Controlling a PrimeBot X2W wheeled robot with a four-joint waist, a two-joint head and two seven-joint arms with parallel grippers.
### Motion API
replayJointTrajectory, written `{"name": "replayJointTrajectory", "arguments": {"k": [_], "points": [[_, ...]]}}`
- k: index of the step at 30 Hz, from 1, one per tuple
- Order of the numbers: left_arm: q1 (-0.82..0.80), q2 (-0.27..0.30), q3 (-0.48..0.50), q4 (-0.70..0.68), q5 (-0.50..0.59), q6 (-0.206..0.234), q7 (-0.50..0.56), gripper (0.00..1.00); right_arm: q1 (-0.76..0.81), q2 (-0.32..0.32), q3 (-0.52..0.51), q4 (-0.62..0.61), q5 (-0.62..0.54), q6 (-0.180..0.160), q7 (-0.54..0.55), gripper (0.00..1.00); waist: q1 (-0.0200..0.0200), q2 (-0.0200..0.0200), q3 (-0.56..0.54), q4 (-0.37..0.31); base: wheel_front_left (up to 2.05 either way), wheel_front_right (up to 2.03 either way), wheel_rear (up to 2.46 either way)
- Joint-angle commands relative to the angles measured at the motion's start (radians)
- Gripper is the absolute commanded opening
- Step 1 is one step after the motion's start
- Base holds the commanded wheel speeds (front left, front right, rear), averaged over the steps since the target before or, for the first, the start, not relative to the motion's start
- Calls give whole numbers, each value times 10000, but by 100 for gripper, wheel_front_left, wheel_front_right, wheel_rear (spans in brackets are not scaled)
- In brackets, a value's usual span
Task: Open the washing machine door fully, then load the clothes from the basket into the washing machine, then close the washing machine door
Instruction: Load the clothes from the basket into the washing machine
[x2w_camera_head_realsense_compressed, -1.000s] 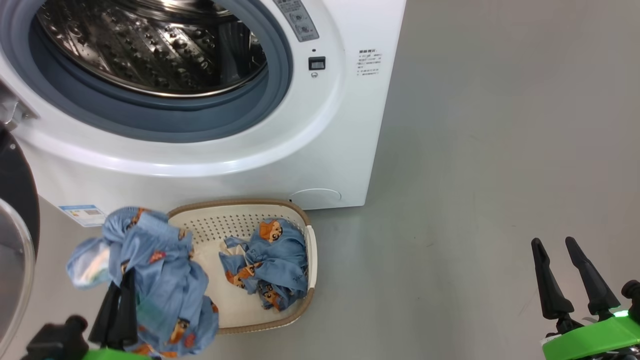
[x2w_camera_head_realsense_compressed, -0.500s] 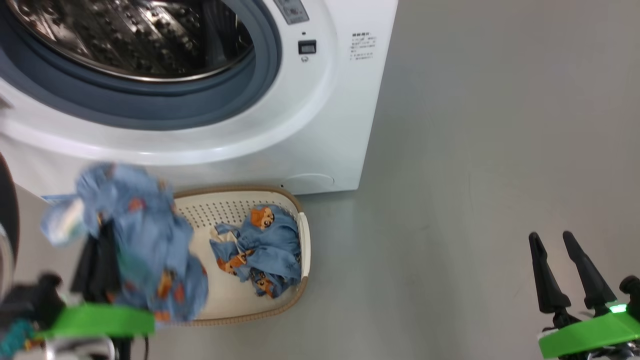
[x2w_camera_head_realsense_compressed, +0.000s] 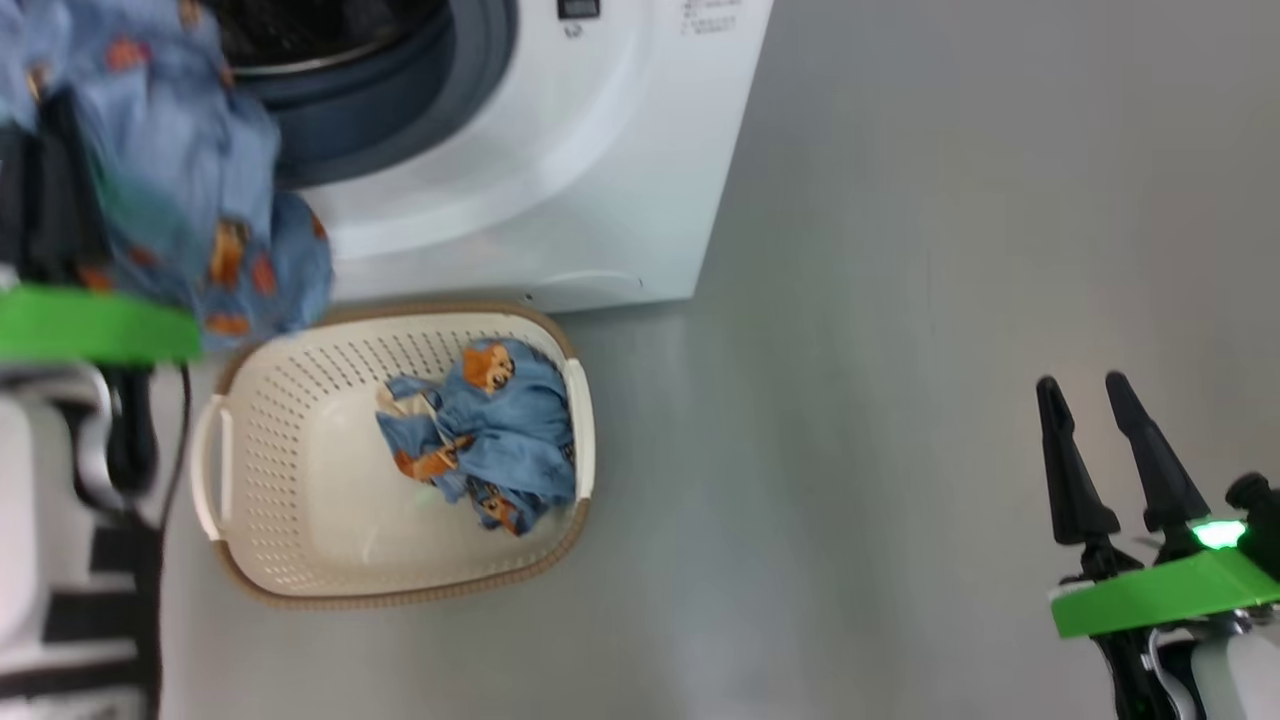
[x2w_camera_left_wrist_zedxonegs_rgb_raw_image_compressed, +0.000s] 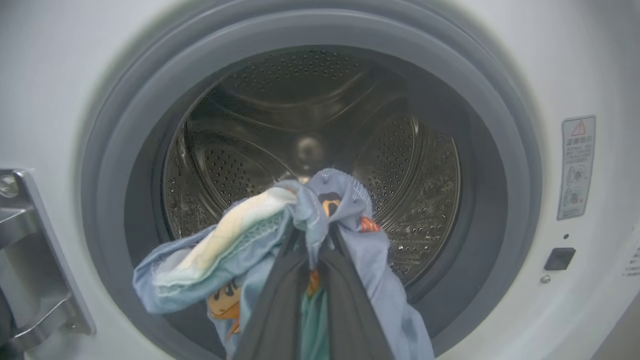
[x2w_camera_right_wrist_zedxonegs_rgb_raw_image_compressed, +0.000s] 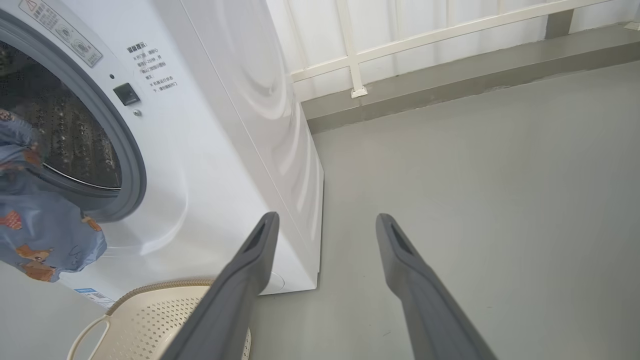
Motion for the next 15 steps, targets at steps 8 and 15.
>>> {"name": "replayJointTrajectory", "arguments": {"k": [8, 15], "points": [[-2492, 943, -125, 2254, -266, -24, -61, 0, -569, 168, 439, -304, -45, 29, -48, 100, 1, 0, 1109, -680, 0, 0, 0], [-4144, 1366, -495, 4337, -442, -24, -61, 0, -854, 434, 654, -311, -47, 29, -48, 100, 1, 0, 1606, -1142, 0, 0, 0]]}}
